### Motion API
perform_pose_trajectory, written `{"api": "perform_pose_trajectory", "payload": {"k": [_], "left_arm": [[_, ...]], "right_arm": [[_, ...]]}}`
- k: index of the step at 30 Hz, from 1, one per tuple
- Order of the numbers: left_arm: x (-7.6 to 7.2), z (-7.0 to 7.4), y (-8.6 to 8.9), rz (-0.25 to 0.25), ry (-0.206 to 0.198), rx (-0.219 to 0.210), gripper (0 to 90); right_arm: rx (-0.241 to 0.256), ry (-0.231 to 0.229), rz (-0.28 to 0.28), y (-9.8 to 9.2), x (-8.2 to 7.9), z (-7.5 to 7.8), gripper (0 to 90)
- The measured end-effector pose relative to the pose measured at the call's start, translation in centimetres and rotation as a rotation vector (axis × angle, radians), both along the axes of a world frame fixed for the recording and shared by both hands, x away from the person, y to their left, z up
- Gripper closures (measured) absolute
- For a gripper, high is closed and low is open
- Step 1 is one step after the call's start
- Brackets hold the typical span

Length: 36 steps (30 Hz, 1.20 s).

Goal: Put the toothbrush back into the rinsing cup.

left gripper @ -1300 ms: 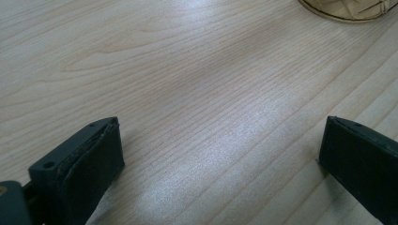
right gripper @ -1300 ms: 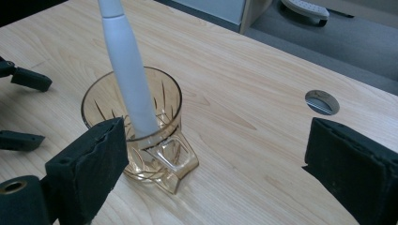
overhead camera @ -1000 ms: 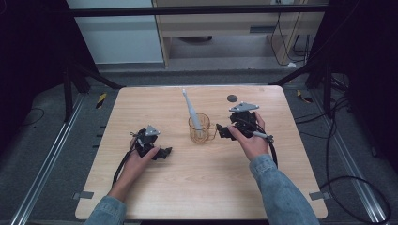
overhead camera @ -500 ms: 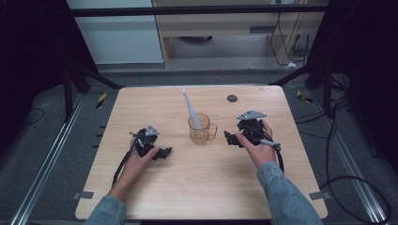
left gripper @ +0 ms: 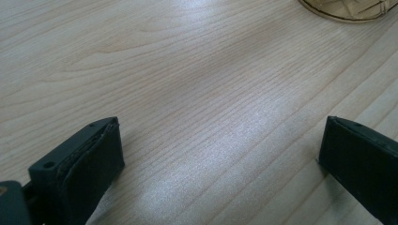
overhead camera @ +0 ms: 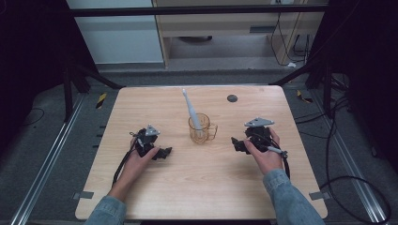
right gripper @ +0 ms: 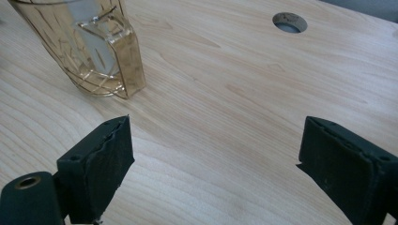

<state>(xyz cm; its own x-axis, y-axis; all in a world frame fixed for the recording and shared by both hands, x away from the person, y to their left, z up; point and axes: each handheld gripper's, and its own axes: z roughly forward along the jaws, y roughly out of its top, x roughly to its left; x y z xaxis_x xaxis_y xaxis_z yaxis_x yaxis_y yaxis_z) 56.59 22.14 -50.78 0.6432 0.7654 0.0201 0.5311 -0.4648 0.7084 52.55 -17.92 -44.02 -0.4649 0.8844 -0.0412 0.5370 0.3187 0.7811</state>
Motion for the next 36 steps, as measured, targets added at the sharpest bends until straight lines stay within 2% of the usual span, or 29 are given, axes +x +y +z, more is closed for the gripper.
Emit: {"api": "perform_pose_trajectory", "payload": {"k": [18,36], "left_arm": [[0.0,0.0,0.0,0.000,0.000,0.000,0.0],[0.0,0.0,0.0,0.000,0.000,0.000,0.0]], "right_arm": [[-0.030,0.035,-0.047,-2.8,-0.9,-2.4,10.5],[-0.046,0.074,-0.095,-5.1,-0.7,-4.2,10.1]]}}
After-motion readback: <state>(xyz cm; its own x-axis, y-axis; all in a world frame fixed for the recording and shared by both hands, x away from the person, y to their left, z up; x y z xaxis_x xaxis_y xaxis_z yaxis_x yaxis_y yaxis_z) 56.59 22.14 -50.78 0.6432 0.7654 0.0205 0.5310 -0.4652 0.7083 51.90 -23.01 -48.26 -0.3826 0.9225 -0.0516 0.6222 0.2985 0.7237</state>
